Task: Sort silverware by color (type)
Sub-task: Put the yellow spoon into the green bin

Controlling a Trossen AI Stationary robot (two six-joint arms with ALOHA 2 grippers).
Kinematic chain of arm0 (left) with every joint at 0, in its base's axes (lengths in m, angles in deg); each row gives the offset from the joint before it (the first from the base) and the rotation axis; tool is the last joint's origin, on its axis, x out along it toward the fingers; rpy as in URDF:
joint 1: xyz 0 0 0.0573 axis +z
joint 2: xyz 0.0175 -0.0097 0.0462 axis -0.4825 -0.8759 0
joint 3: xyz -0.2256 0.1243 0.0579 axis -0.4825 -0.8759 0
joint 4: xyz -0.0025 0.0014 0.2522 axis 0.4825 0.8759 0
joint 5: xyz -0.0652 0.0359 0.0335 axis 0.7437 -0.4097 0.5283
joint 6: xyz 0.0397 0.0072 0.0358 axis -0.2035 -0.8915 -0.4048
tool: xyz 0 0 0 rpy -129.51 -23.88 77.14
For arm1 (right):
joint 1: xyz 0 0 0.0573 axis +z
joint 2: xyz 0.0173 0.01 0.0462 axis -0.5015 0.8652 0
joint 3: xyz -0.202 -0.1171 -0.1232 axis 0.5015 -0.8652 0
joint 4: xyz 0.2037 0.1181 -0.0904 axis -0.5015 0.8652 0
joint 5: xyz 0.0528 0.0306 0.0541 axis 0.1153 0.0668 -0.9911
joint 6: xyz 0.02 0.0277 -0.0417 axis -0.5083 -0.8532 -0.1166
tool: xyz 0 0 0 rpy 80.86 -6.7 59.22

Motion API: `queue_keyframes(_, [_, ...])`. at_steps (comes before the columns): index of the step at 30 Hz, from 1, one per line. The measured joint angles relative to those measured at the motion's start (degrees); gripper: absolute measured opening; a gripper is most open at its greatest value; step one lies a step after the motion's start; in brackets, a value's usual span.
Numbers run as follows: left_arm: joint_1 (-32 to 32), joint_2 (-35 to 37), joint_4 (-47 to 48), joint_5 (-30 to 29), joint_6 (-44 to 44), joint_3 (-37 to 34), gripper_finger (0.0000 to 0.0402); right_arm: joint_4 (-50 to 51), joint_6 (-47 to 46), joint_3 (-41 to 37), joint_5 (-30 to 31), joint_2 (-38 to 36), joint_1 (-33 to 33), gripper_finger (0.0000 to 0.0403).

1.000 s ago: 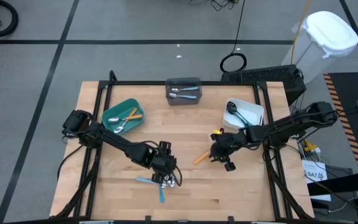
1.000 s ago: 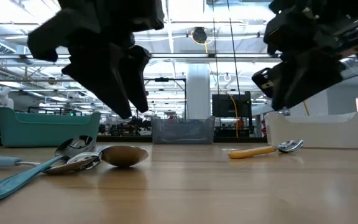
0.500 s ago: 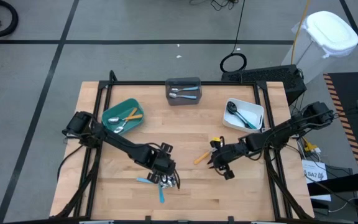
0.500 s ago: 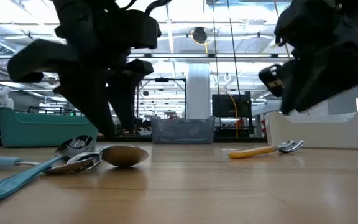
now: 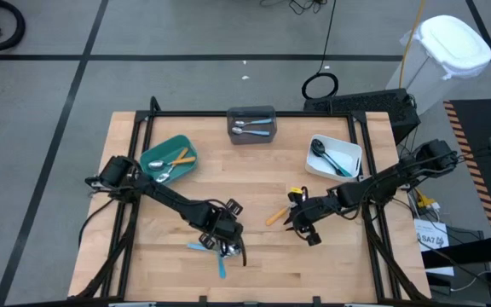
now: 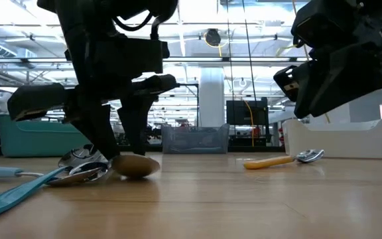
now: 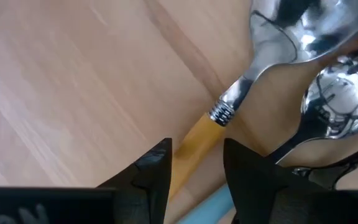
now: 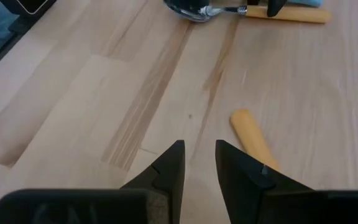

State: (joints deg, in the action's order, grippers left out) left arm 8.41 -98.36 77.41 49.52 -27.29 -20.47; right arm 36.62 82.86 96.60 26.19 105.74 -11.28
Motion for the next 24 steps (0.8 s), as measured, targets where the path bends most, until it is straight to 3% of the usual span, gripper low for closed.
queue_keyframes(8, [3.2, 0.0, -0.7, 5.7, -3.4, 0.0, 0.0147, -0.5, 4.2, 0.0, 5.9, 0.0, -0.1, 0.0086])
queue_keyframes(13, [6.7, -0.1, 0.1, 12.5, -3.5, 0.0, 0.0144, -2.2, 8.8, 0.0, 6.0, 0.0, -0.1, 0.0086])
queue_keyframes(24, [8.0, -0.2, 0.2, 16.0, -5.2, -0.1, 0.0058, -2.6, 10.4, 0.0, 5.9, 0.0, -0.1, 0.0086])
